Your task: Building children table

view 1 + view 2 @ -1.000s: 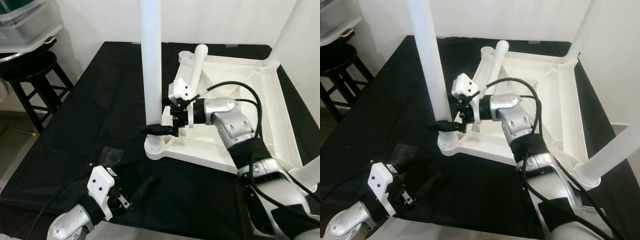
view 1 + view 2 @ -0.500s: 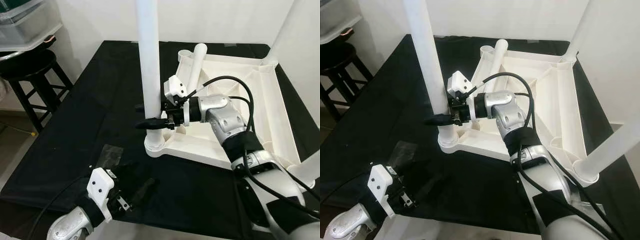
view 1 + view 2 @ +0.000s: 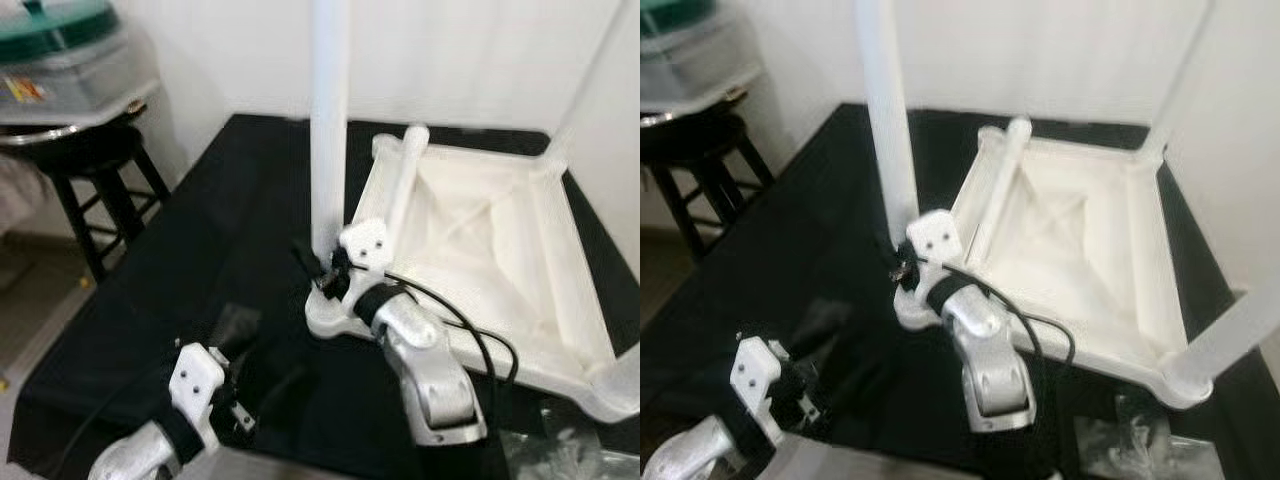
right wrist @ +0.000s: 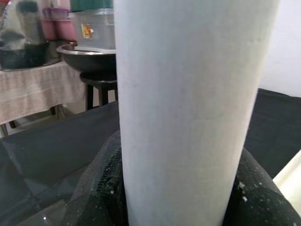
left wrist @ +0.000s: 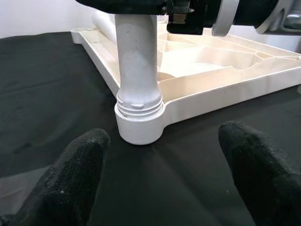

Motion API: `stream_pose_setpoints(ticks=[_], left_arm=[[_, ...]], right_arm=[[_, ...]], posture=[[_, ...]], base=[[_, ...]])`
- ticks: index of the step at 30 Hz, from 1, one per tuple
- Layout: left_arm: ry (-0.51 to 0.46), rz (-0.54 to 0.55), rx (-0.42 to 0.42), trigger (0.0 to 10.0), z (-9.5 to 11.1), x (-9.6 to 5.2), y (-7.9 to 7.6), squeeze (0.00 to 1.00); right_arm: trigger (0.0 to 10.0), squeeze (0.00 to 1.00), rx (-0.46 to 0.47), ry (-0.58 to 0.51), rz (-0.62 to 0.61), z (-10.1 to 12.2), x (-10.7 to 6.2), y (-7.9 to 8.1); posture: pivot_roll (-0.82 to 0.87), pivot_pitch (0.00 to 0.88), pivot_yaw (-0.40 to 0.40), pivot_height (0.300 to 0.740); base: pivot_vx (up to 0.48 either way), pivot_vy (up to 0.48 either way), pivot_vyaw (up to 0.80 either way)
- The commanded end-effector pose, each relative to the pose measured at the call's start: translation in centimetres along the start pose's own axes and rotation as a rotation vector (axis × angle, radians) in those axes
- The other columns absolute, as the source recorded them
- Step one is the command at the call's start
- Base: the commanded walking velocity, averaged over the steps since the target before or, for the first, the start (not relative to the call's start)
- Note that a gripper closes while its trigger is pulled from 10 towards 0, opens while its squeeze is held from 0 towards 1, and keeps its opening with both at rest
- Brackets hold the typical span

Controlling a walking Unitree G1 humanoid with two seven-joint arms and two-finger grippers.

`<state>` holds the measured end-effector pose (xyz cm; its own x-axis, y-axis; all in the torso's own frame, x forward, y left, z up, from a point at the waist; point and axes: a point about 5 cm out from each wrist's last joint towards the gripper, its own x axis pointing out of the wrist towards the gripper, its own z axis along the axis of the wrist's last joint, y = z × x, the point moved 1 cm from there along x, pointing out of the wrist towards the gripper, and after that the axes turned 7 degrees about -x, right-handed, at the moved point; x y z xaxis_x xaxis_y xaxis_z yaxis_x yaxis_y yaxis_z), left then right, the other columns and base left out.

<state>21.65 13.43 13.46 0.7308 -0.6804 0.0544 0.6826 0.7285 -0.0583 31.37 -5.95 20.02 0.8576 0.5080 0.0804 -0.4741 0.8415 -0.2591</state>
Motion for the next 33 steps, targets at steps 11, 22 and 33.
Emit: stream_pose_setpoints(ticks=[11,22,33], left_arm=[[0.010,0.004,-0.015,10.0,-0.6,-0.1,-0.1,0.00],[0.012,-0.001,-0.021,10.0,-0.7,-0.2,-0.3,0.00],[0.019,-0.004,-0.011,10.0,-0.8,-0.3,-0.5,0.00]], right_arm=[[10.0,1.00,0.150,-0.051,0.257,1.3,-0.6,0.0],[10.0,0.00,-0.125,-0.146,0.725,4.0,-1.1,-4.1],[0.0,0.00,-0.137,-0.090,0.982,4.9,0.7,-5.8]], posture=[[0.01,0.171,0.012,0.740],[0.02,0.162,0.010,0.740],[0.04,0.163,0.002,0.740]], base=[[0.000,0.000,0.00],[0.000,0.000,0.00],[0.000,0.000,0.00]])
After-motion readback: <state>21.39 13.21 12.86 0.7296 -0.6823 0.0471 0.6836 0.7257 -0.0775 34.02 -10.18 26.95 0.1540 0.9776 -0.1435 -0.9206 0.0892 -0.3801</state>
